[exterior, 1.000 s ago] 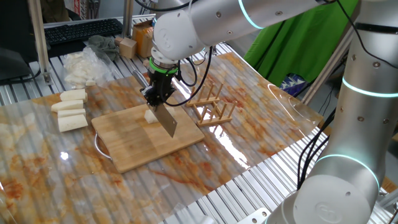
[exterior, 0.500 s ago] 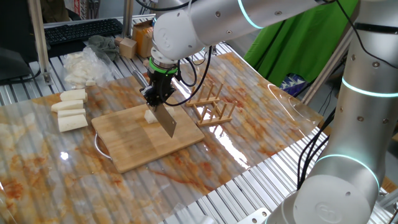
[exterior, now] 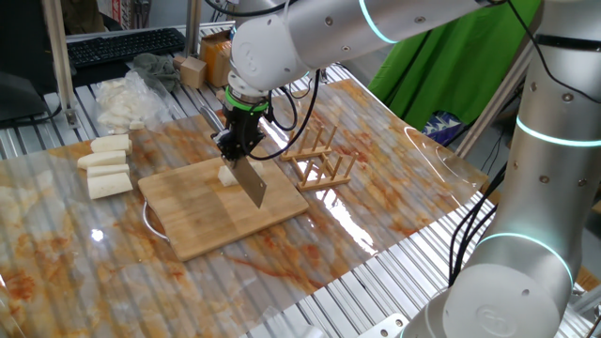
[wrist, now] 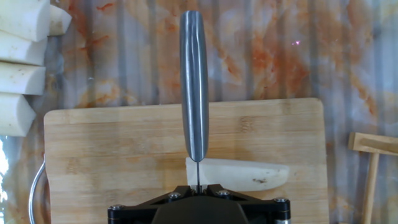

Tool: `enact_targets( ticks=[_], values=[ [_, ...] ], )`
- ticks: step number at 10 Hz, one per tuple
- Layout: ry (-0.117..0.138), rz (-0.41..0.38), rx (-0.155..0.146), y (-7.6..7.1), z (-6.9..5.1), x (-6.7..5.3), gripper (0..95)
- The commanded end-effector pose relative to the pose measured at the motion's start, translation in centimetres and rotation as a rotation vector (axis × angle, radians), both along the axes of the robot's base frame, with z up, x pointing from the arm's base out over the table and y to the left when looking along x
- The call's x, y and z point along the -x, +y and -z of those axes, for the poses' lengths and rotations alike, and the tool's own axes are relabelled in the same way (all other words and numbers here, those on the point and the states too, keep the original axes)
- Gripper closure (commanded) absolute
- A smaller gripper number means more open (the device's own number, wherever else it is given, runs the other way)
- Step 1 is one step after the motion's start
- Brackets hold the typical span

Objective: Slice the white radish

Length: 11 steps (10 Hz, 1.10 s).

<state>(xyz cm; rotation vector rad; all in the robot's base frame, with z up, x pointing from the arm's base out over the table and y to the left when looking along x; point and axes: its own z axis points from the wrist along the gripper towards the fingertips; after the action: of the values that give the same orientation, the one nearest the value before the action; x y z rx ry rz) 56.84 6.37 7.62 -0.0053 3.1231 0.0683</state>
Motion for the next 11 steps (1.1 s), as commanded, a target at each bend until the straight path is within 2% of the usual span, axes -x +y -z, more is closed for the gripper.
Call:
enact_targets(
  ticks=[1,3,6,8,11],
  values=[
    [0.0,0.001,-0.001,0.0,-0.1,0.0,95.0],
    [0.0,0.003,-0.001,0.0,0.0,0.1,95.0],
    [-0.011,0.003,0.009,0.6,1.2,0.1,95.0],
    [-0.01,0.005,0.012,0.7,1.4,0.0,95.0],
    [0.0,0.012,0.017,0.5,0.9,0.3,95.0]
  ],
)
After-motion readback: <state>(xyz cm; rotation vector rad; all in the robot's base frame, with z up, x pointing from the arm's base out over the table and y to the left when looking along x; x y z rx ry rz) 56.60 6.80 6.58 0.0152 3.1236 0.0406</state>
